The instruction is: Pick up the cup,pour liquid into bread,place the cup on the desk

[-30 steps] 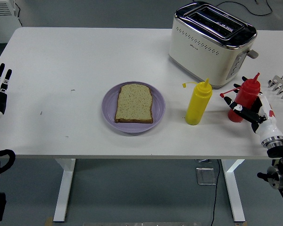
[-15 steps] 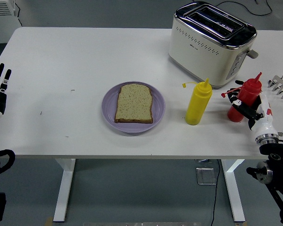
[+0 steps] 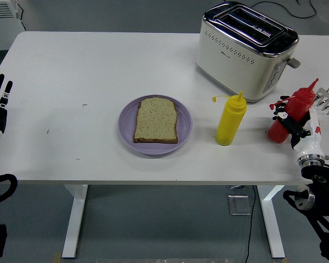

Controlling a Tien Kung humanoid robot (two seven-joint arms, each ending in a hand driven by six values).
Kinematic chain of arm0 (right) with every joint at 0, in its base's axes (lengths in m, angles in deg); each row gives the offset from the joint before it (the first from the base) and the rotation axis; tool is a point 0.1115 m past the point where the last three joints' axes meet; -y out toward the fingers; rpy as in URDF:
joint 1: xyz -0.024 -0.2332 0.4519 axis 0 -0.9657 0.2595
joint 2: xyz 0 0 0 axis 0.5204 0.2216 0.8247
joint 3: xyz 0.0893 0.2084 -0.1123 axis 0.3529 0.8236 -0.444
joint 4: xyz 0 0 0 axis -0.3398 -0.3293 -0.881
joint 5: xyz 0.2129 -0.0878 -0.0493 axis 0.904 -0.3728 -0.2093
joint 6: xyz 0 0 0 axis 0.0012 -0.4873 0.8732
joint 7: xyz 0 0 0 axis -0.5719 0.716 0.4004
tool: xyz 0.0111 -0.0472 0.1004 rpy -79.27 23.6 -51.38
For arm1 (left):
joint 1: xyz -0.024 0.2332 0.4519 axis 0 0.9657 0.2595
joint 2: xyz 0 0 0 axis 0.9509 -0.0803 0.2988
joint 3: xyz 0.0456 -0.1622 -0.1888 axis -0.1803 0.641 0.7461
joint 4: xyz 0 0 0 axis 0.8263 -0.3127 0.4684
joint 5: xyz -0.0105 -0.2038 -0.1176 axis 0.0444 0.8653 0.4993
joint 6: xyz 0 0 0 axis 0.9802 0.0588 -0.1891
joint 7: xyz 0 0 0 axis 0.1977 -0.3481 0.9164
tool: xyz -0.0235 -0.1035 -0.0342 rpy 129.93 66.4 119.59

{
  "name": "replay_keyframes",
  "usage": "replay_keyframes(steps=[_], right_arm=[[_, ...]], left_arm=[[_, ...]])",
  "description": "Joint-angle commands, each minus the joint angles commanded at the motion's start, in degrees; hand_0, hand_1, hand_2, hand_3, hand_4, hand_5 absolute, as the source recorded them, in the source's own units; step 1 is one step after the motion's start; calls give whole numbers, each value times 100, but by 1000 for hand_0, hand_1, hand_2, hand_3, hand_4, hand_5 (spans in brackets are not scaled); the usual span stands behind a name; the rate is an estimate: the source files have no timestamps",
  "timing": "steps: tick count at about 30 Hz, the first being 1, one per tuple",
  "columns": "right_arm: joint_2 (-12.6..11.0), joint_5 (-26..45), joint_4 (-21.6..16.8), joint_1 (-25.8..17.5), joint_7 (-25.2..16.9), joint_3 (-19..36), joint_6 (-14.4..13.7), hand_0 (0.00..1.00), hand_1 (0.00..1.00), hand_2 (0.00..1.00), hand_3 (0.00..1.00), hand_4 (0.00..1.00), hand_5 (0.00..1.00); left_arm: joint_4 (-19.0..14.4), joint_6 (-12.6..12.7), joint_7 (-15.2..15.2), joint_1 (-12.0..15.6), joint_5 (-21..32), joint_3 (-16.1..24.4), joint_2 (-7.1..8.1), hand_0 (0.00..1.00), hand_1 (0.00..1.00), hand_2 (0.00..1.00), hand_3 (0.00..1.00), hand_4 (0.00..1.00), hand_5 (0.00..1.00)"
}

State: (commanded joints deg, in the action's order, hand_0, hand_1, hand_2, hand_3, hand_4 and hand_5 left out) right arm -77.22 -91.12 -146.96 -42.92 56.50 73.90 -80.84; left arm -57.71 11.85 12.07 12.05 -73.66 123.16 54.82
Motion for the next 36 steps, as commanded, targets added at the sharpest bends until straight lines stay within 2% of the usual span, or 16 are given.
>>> replay_keyframes(steps=[3,4,9,10,16,21,22,24,30,36], right_arm=[[-2,5,-17,-4,20,7,-15,177,181,315,394,453,132],[-4,24,-40,-9,26,19,-23,130,140,284,371,410,181],[-37,-30,-197,-45,102,149,-38,130,140,284,371,410,181],[-47,-71,-241,-54,127,189,-36,90,109,255,346,367,213],[-138,-393,-542,-96,271,473,25,86,104,253,344,375,212],[-330,-765,-930,-50,508,759,111,86,104,253,344,375,212],[-425,-946,-1063,12,662,810,75,98,106,258,348,383,186],[-473,-1097,-1145,42,772,835,59,98,106,258,348,383,186],[-912,-2100,-1609,585,1396,875,-34,96,107,255,348,391,197],[-1133,-2953,-1752,1175,1689,713,-101,95,106,254,348,385,204]], left_arm=[[-1,0,0,0,0,1,0,795,782,796,713,496,984],[-1,0,0,1,1,2,-1,795,780,794,713,496,983],[-3,1,0,1,1,4,-1,795,780,794,713,496,983],[-3,4,1,0,1,5,-2,795,775,785,713,497,982],[-9,4,2,-10,0,5,3,795,774,779,712,498,982],[-11,4,4,-10,2,4,3,795,774,779,712,498,982],[-10,5,6,-7,2,7,3,795,773,777,713,497,978],[-9,6,7,-6,3,8,2,795,773,777,713,497,978],[-12,4,12,11,6,11,-3,795,770,775,713,498,979],[-8,4,13,24,9,11,-5,795,769,775,713,500,980]])
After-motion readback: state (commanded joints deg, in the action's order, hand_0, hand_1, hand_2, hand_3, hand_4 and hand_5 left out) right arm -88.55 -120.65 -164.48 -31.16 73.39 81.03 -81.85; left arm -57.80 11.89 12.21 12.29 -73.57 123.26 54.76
